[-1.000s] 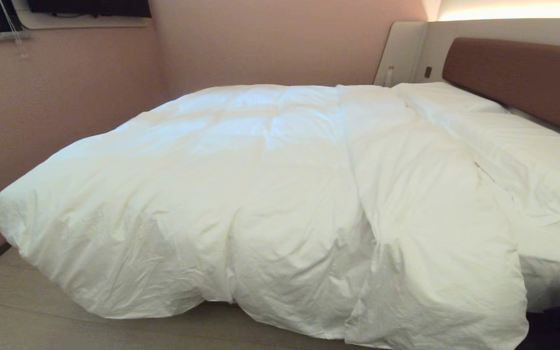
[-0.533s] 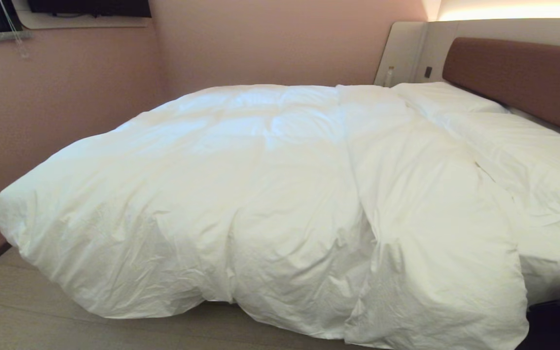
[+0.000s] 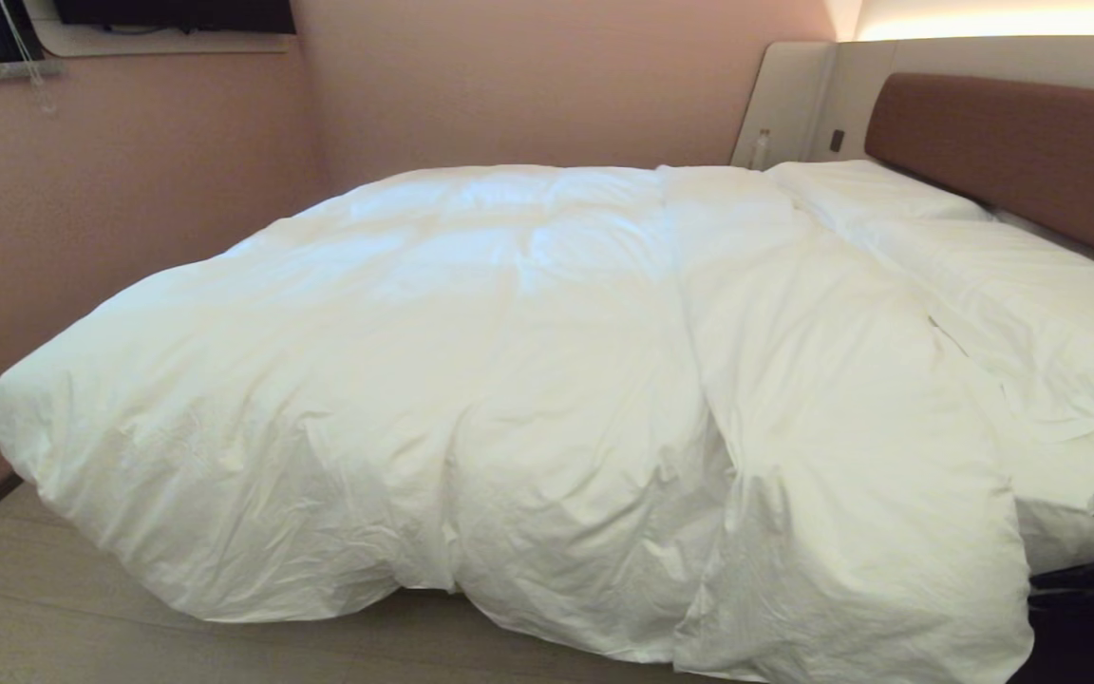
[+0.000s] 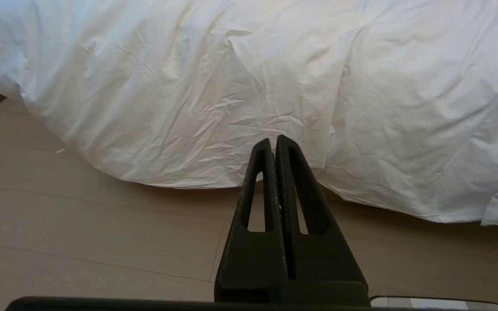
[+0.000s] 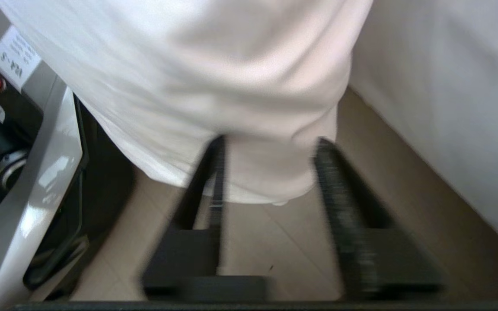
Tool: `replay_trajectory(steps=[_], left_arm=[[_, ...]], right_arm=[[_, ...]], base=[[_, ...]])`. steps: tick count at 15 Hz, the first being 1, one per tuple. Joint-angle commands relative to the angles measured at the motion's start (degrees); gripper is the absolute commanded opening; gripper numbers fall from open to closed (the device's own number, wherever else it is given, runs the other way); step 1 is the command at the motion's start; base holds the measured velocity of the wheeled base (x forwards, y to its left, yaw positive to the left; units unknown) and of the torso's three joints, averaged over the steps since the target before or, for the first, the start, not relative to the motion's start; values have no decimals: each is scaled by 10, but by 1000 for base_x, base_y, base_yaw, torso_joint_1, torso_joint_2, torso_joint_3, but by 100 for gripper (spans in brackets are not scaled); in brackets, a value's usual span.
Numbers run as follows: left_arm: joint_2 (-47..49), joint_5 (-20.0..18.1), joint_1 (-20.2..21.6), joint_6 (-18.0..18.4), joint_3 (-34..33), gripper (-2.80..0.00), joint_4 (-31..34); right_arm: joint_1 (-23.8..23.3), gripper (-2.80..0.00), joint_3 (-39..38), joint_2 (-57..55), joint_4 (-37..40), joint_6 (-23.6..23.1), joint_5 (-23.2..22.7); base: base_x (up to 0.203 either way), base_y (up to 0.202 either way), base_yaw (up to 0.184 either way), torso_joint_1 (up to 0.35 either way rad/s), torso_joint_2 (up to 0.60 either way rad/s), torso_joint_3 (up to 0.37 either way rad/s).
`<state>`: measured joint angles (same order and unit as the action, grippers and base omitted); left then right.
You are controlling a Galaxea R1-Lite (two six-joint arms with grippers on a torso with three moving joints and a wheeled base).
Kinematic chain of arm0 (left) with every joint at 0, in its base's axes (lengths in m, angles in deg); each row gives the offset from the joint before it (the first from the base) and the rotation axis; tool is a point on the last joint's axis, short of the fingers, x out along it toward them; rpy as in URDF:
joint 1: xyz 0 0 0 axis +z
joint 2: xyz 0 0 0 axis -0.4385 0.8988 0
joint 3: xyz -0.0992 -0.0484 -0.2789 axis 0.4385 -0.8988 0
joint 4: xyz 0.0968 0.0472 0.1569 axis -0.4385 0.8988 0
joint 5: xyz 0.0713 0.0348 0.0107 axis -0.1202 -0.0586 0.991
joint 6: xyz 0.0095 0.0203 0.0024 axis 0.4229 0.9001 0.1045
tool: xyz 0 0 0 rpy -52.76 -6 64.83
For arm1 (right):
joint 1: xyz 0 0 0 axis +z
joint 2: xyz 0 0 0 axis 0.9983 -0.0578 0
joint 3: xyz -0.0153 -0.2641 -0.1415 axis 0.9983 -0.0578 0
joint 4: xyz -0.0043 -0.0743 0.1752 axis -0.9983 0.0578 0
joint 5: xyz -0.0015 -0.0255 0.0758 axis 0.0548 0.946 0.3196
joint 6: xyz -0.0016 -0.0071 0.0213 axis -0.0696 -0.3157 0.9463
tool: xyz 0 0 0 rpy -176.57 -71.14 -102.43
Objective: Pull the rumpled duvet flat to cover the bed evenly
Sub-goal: Flatten the corners of the folded blanket
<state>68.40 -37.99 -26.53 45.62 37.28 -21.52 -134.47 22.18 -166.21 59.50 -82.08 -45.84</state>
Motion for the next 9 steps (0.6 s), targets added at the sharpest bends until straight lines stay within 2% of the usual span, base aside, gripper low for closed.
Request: replay_trajectory(steps=[1,9], left_arm=[[0,0,0,0,0,-280,0],[0,0,0,0,0,-280,0]], right_arm=[[-4,0,-7,25,5,-5,-13],[-5,0,10,17,18,-4,-9]], base=[[0,0,0,0,0,0],[0,0,0,0,0,0]])
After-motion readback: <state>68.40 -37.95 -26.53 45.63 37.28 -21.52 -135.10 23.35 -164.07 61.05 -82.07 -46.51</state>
